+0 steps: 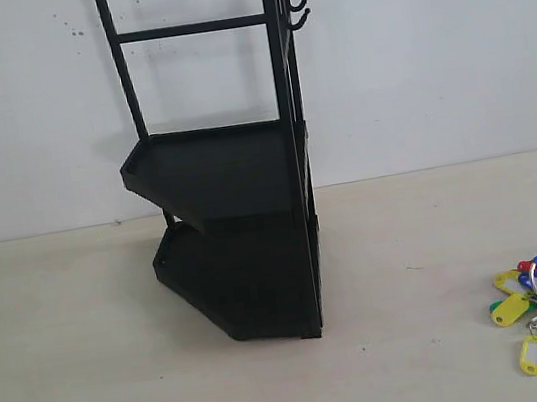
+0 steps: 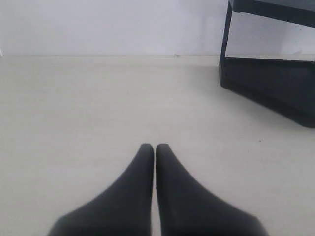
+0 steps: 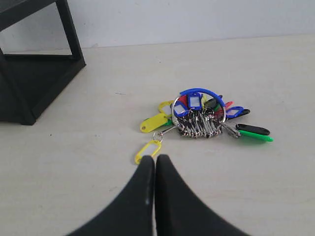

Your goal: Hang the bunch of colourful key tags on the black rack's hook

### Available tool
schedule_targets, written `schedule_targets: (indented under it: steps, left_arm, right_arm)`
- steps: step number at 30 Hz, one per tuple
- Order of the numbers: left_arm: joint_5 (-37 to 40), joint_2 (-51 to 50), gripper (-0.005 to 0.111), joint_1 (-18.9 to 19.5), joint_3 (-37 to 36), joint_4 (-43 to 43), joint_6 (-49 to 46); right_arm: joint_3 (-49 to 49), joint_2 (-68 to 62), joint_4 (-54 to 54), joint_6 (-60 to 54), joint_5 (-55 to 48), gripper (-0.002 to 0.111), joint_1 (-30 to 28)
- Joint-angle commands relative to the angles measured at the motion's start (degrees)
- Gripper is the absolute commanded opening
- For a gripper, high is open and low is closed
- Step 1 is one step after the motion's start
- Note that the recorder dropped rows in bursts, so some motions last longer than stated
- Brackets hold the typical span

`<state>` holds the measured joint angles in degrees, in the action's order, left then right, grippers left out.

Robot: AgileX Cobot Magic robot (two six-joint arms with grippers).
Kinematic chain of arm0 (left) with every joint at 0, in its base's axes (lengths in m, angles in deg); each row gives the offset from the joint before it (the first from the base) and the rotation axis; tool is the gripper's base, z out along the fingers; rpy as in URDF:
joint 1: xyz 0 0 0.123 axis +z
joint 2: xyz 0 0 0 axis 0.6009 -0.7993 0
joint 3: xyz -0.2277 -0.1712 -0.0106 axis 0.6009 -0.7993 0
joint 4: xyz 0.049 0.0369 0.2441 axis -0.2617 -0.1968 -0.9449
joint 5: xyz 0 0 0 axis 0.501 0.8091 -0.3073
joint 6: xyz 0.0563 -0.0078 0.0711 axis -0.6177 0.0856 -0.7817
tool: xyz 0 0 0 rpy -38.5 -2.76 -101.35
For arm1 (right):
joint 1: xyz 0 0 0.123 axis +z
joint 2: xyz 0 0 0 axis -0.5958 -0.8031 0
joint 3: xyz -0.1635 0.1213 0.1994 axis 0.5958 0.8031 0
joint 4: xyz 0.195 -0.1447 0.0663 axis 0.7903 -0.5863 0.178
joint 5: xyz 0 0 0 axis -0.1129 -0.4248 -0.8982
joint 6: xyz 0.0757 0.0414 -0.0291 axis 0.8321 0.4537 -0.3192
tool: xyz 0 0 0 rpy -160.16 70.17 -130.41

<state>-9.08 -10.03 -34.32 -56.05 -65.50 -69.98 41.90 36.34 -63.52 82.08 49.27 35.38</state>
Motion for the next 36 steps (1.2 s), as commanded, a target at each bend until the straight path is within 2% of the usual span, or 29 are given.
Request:
schedule_targets:
  steps: [1, 17, 20, 23, 26, 27, 31, 36]
  left_arm:
    - [-0.9, 0.1, 0.004, 0.1, 0.1, 0.4, 0.6]
    - [-0.9, 0.1, 0.004, 0.1, 0.1, 0.4, 0.6]
    - [-0.9, 0.1, 0.004, 0.1, 0.1, 0.4, 0.6]
    - [-0.9, 0.1, 0.004, 0.1, 0.1, 0.4, 0.6]
    - [-0.9, 0.1, 0.004, 0.1, 0.1, 0.4, 0.6]
    - [-0.9, 0.1, 0.004, 0.1, 0.1, 0.4, 0.6]
    - [-0.9, 0.1, 0.004, 0.1, 0.1, 0.4, 0.6]
    - [-0.9, 0.1, 0.004, 0.1, 0.1, 0.4, 0.6]
  right_arm:
    - [0.0, 0.3, -0.1, 0.2, 0.9, 0.000, -0.4]
    - [0.0, 0.3, -0.1, 0.2, 1.1, 0.000, -0.4]
    - [0.0, 0.3, -0.1, 0.2, 3.8, 0.000, -0.4]
    - [0.0, 0.3, -0.1, 0.2, 15.3, 0.000, -0.4]
    - [0.0, 0.3, 0.1, -0.1, 41.8, 0.000, -0.4]
    - [-0.2, 0.3, 1.4, -1.2, 44.7, 0.000, -0.4]
    - [-13.6, -4.0, 9.3, -19.4, 26.2, 0.000, -0.4]
    - [-30.0, -20.0, 9.3, -20.8, 9.1, 0.000, -0.4]
